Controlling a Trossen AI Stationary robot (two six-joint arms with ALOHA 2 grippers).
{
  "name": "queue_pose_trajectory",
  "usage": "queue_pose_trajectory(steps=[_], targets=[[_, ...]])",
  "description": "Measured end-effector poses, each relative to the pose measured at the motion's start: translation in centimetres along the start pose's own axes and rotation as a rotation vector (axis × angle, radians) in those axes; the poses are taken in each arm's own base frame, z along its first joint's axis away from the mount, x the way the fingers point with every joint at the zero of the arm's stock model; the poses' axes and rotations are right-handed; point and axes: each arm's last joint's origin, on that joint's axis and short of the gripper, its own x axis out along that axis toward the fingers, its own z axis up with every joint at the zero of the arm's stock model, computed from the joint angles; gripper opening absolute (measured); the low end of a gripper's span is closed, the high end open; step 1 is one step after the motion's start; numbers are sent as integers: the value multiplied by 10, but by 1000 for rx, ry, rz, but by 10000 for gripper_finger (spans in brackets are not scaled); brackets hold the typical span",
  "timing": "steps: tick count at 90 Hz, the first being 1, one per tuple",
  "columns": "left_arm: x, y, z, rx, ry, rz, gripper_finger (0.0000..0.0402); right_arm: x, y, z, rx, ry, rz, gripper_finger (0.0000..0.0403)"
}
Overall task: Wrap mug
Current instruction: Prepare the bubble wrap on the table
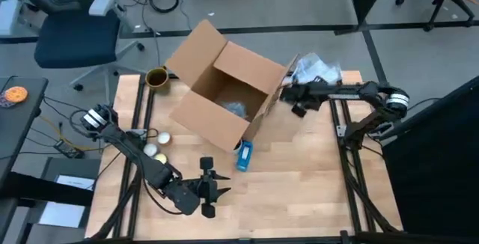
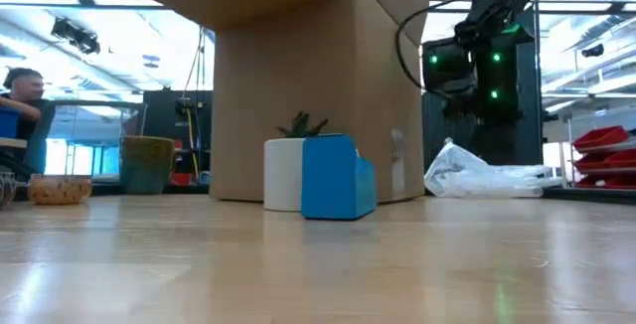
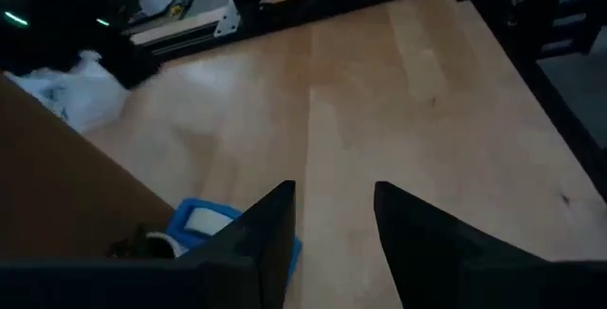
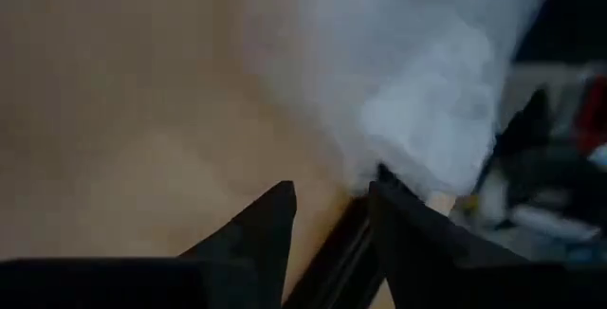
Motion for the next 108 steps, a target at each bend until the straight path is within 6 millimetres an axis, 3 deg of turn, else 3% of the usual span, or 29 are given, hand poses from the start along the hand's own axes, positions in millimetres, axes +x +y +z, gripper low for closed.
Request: queue_pose_trajectory(steps=[16, 28, 47, 64, 73, 85, 108], targets=[[4, 2, 0, 10, -1, 9, 131, 10, -33, 19, 298, -115, 97, 116], [4, 1, 2, 17, -13, 4, 131, 34, -39, 26, 458, -72, 132, 111], [4, 1, 2, 18, -16, 1, 131, 63, -15, 29, 436, 56, 282, 104], [3, 0, 1, 20, -13, -5, 131, 72, 17, 24, 306, 171, 344, 102], [2, -1, 2, 17, -17, -9, 131, 63, 37, 18, 265, 178, 322, 102], [2, -1, 2, -4, -18, -9, 131, 36, 68, 0, 217, 153, 340, 102], [-1, -4, 1, -55, -21, -20, 131, -56, 126, -63, 150, 23, 519, 102]])
